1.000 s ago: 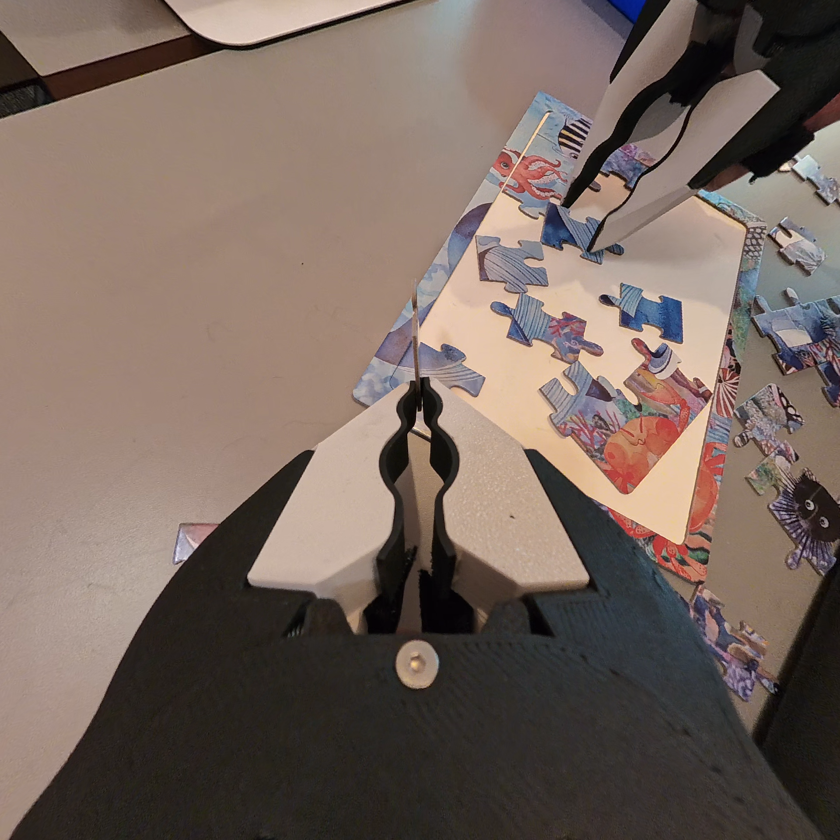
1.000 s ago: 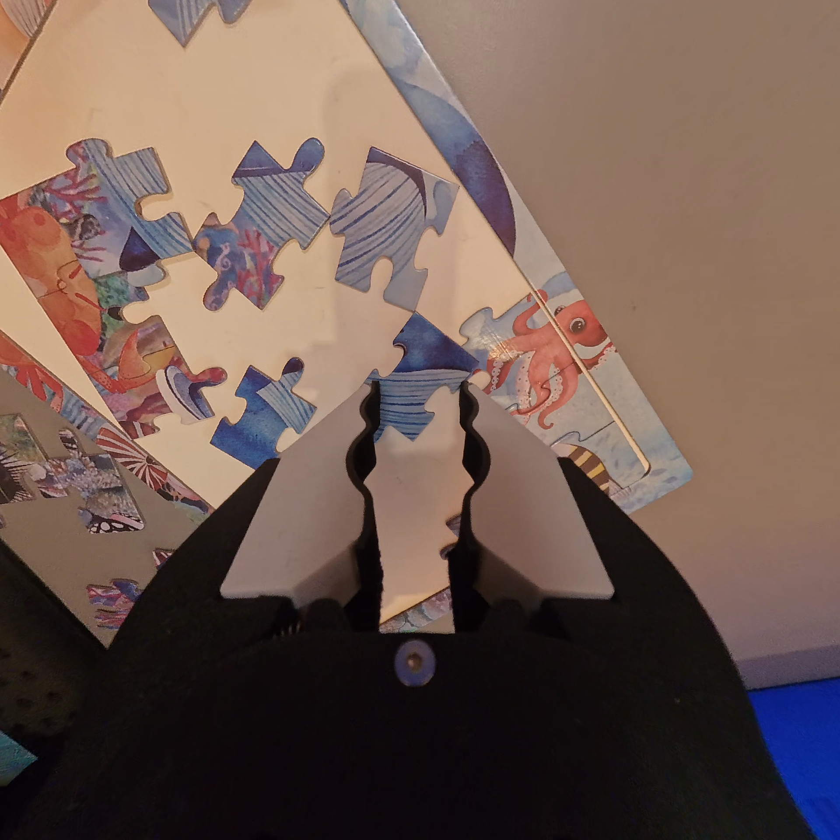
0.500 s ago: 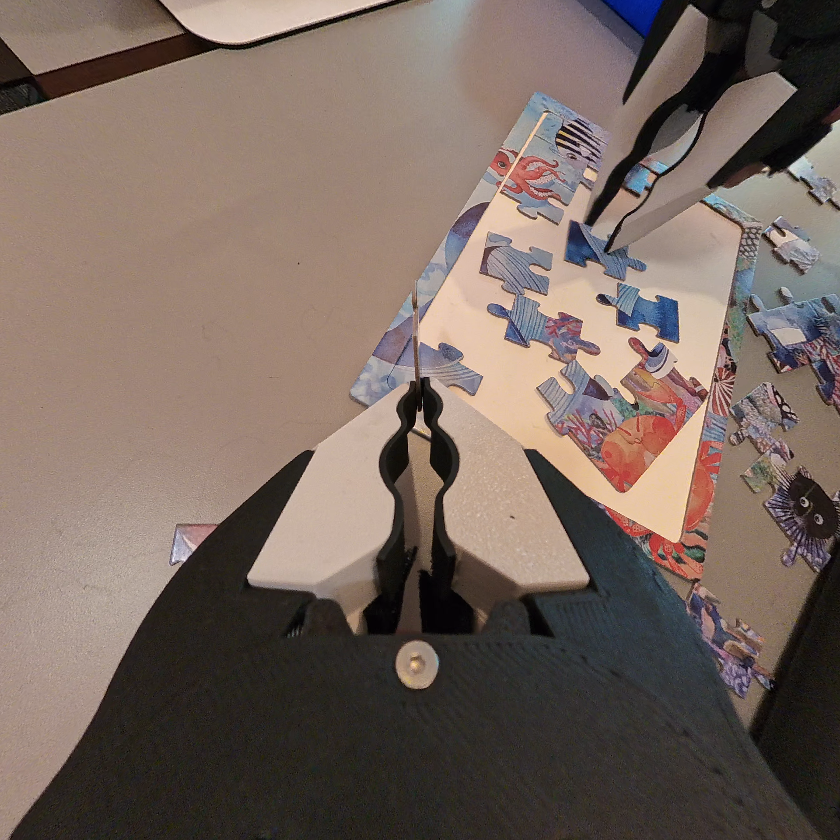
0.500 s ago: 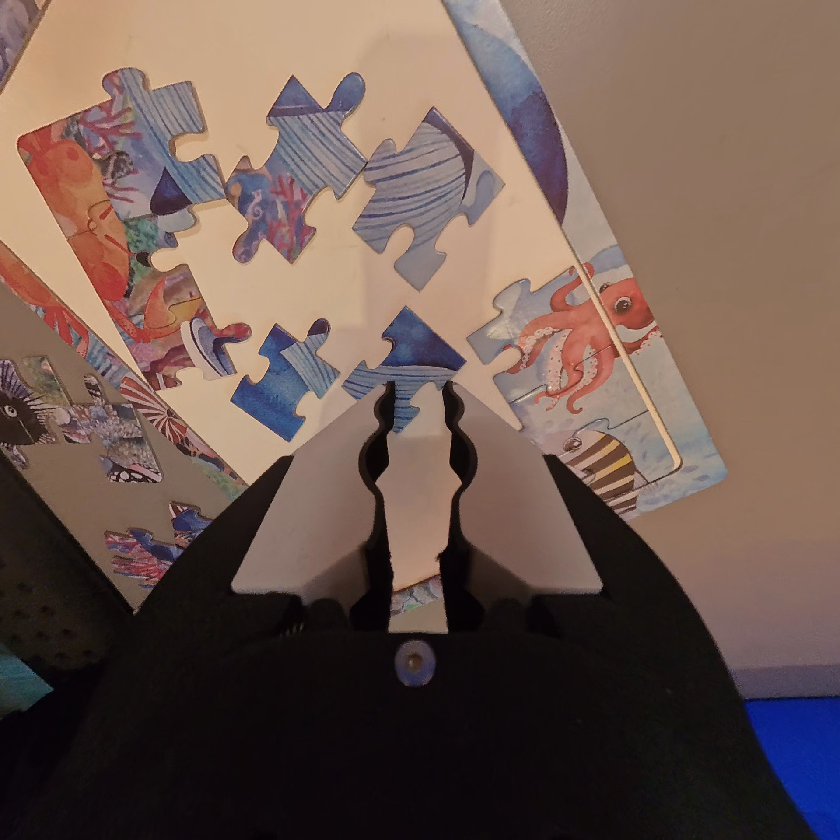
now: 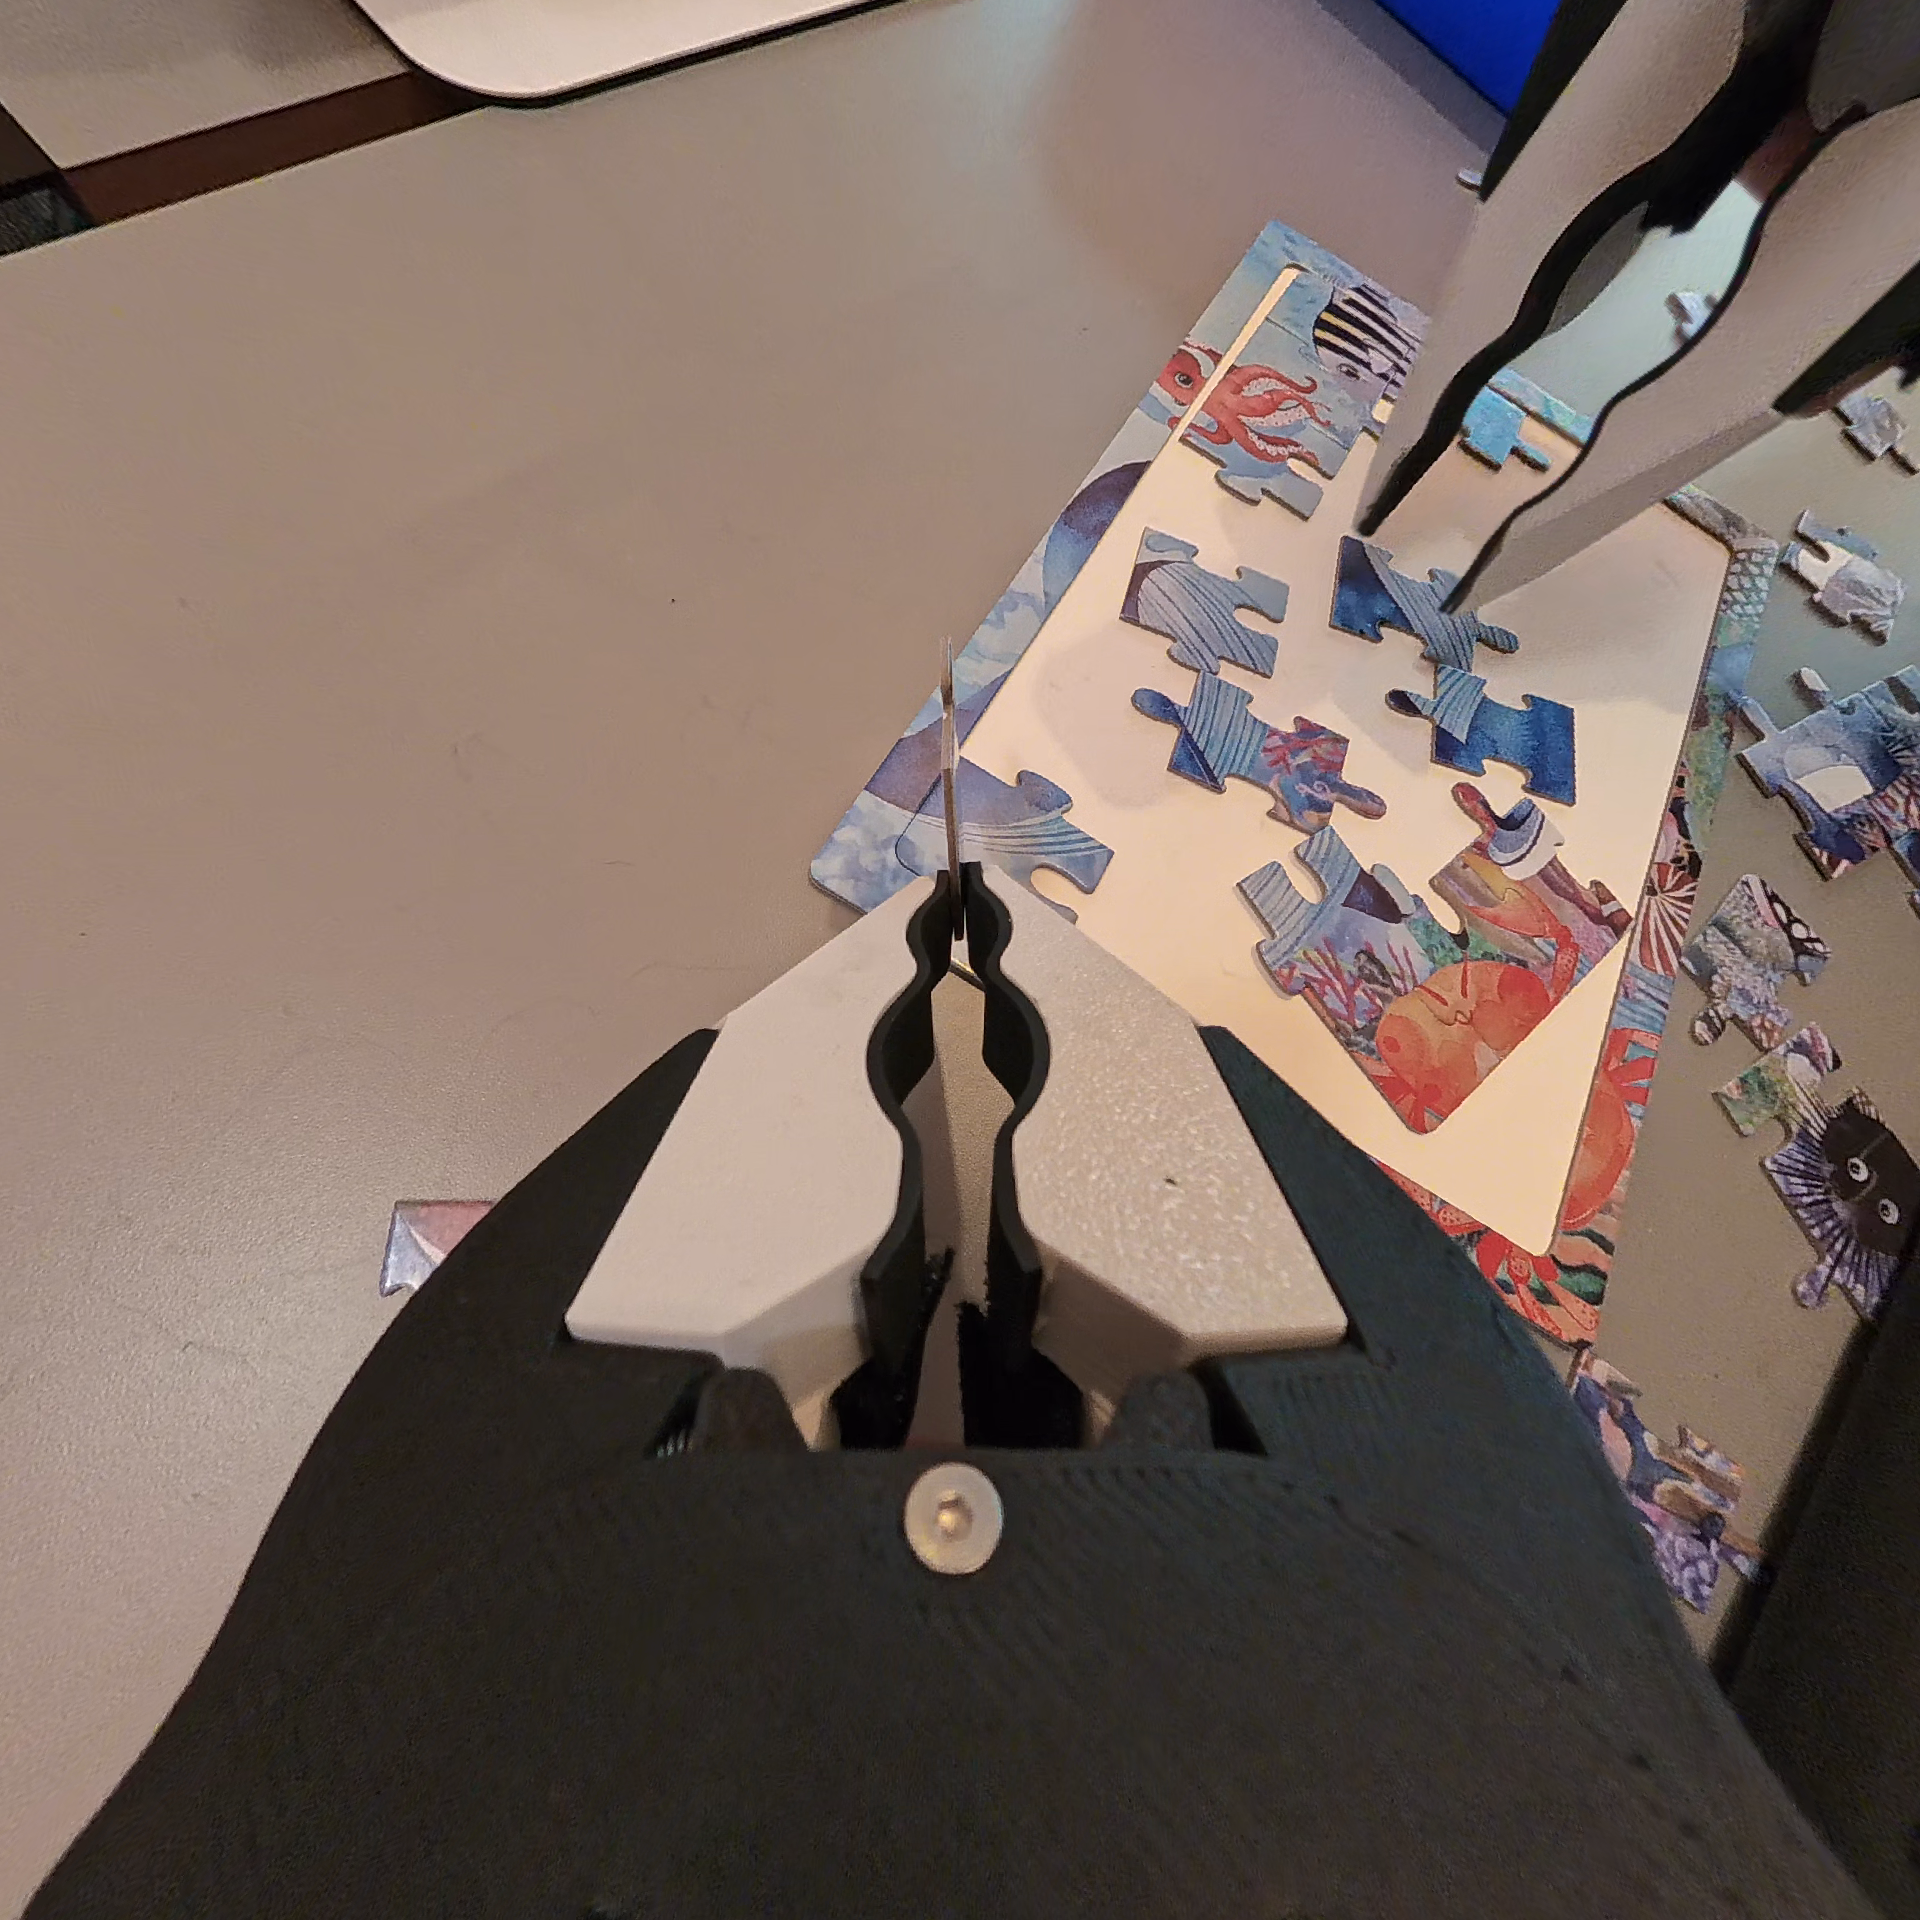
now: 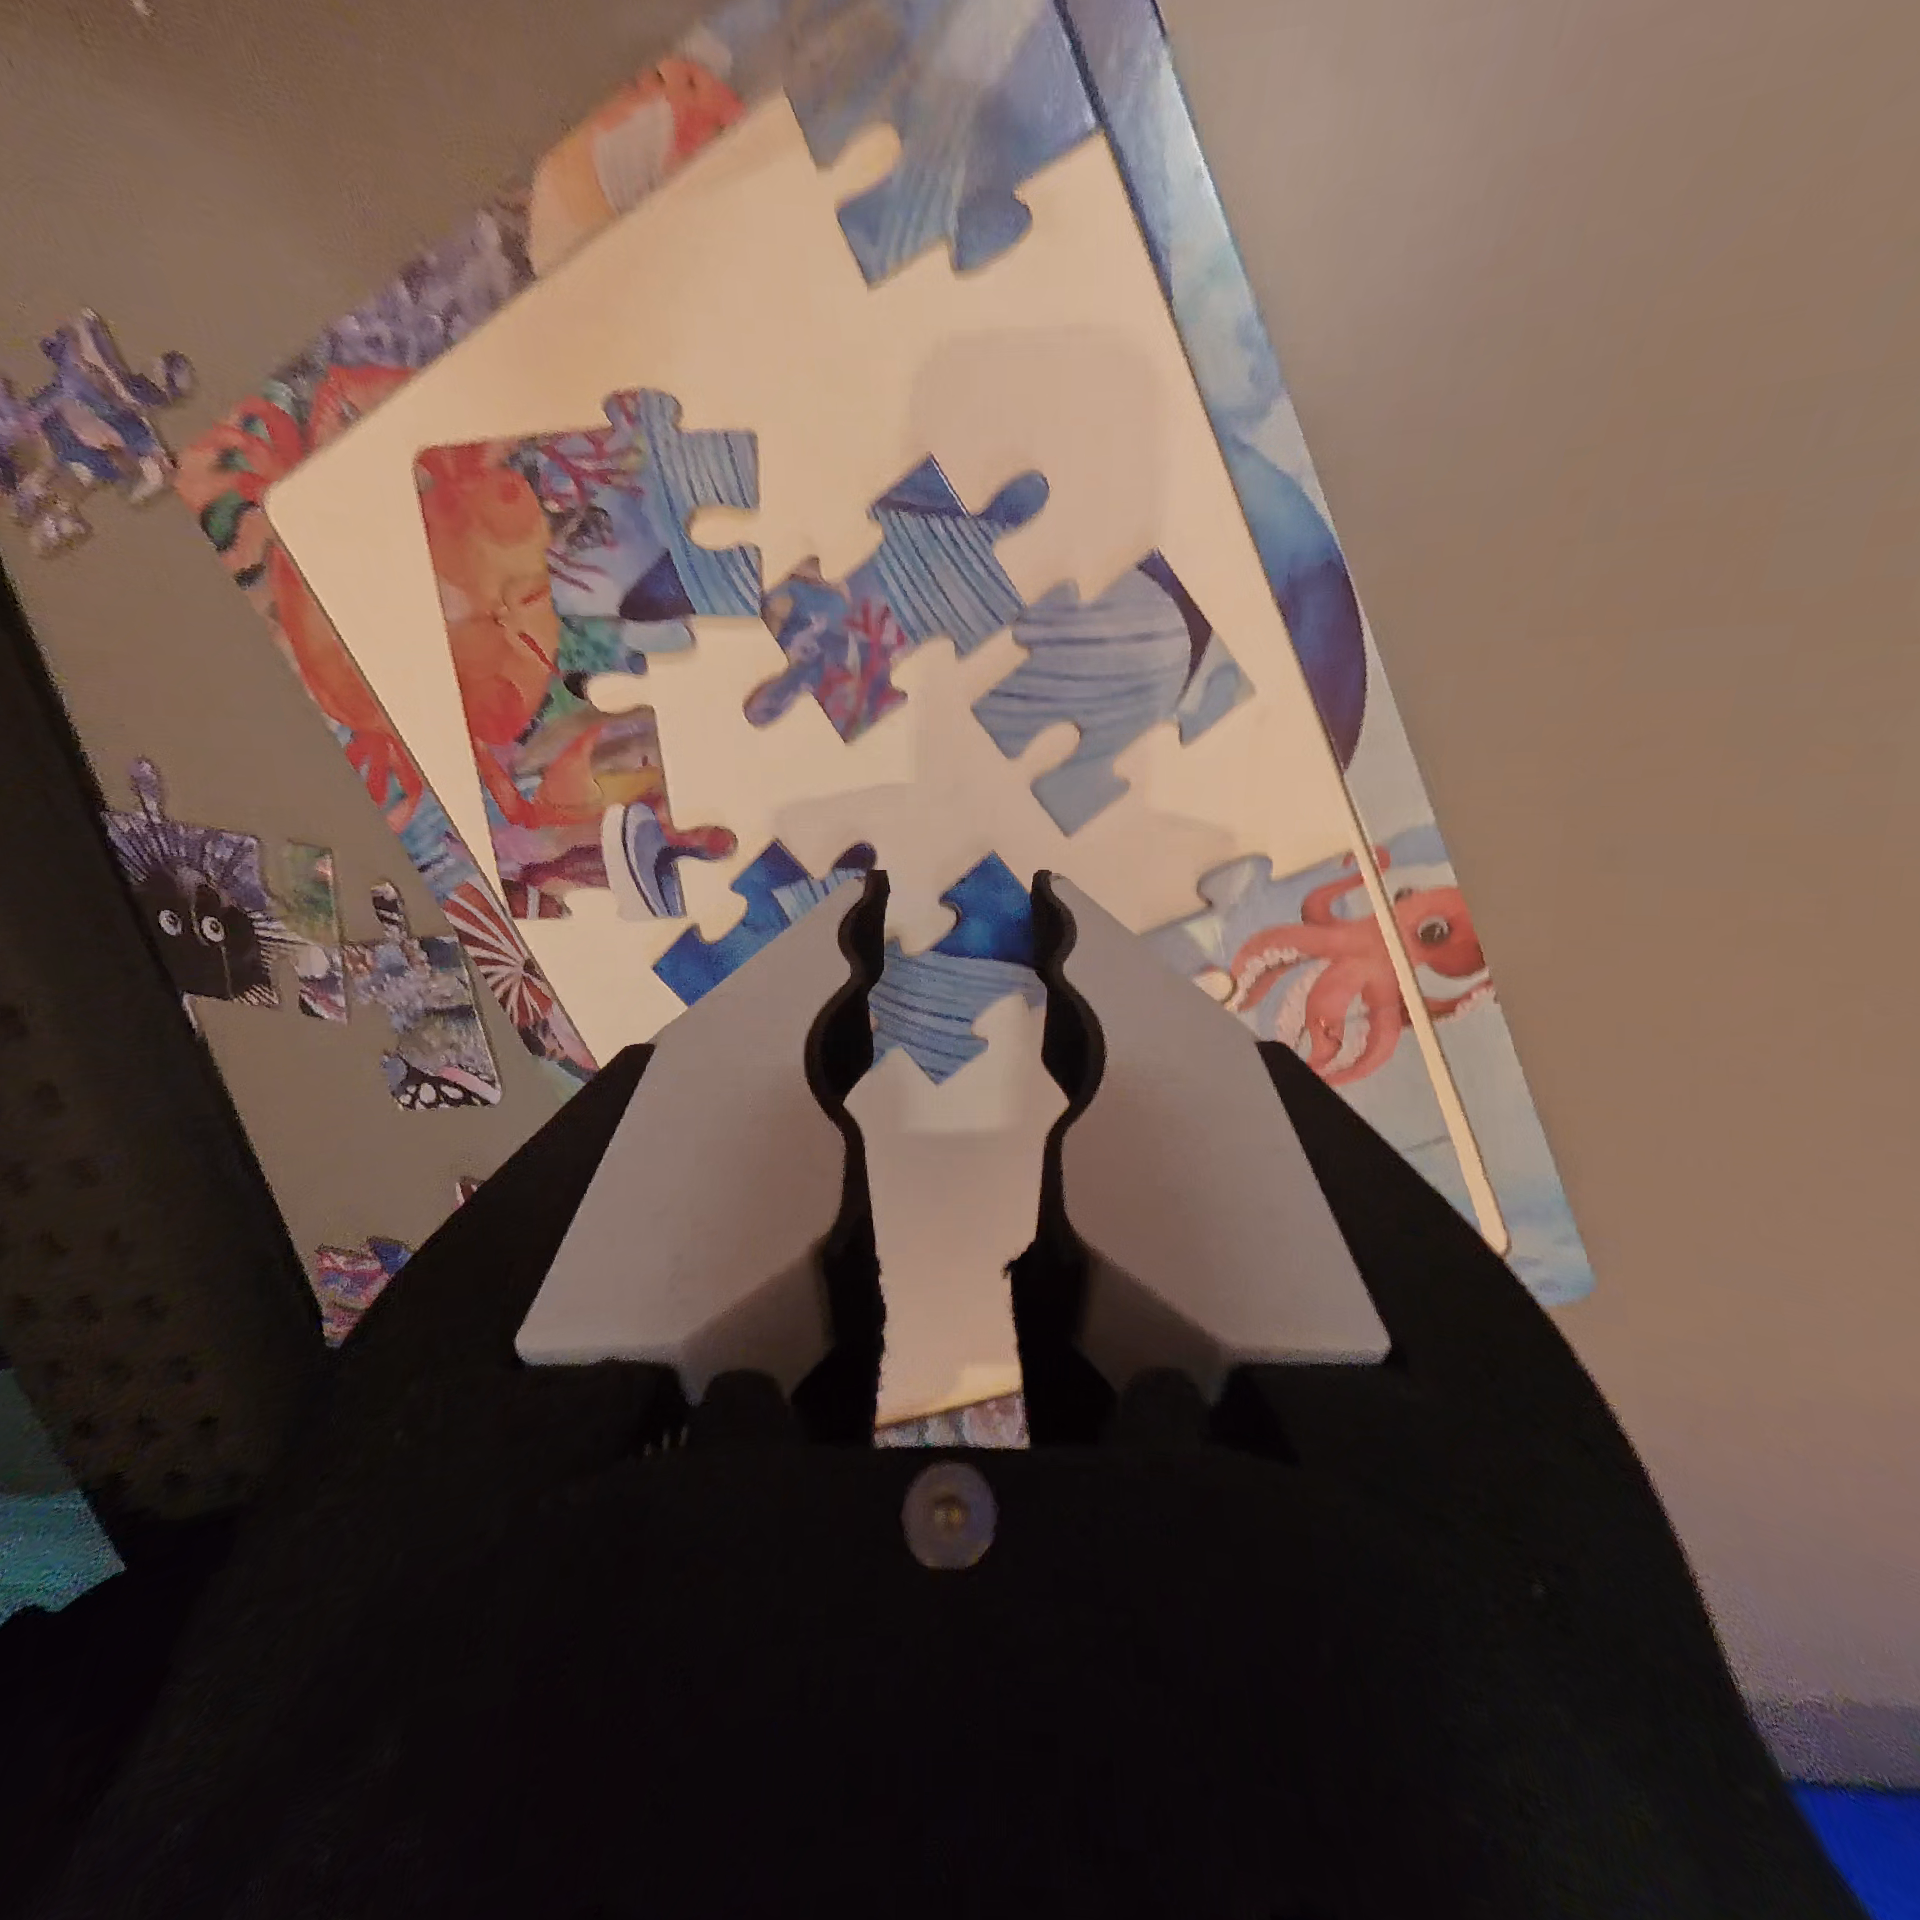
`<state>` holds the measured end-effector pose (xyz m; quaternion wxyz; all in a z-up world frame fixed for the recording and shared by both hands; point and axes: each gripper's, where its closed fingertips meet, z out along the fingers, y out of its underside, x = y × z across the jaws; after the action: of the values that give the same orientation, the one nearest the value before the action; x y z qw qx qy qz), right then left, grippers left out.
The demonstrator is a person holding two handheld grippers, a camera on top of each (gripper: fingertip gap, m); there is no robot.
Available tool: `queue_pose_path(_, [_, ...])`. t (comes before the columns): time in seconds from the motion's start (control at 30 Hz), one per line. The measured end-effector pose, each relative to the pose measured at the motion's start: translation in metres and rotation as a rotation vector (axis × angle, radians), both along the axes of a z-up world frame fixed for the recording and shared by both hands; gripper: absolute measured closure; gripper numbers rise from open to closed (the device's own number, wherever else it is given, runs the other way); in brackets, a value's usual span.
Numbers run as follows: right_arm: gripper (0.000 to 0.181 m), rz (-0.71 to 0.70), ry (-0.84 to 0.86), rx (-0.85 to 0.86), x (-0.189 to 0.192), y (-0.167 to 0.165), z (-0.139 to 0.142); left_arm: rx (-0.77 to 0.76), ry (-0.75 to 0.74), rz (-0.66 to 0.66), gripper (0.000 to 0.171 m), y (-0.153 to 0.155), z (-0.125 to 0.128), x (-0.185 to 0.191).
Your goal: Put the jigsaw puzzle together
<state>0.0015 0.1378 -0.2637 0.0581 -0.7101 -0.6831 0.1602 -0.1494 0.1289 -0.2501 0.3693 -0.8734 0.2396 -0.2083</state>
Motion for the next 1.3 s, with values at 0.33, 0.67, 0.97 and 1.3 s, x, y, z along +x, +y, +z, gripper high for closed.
queue_pose_path(0.33, [0.15,0.038,0.112,0.028,-0.032,-0.007,0.004,0.003,0.001,-0.002,0.171,0.0,0.001,0.0])
queue_pose_path(0.67, [0.148,0.093,0.088,0.014,-0.039,-0.02,-0.009,-0.001,0.003,-0.007,0.171,-0.001,0.0,0.002])
queue_pose_path(0.97, [0.147,0.122,0.014,0.009,-0.031,-0.025,-0.023,-0.002,0.005,-0.011,0.171,-0.001,-0.001,0.003])
queue_pose_path(1.3, [0.157,0.116,0.0,0.057,-0.031,-0.019,-0.024,-0.005,0.003,-0.013,0.171,-0.002,-0.002,0.004])
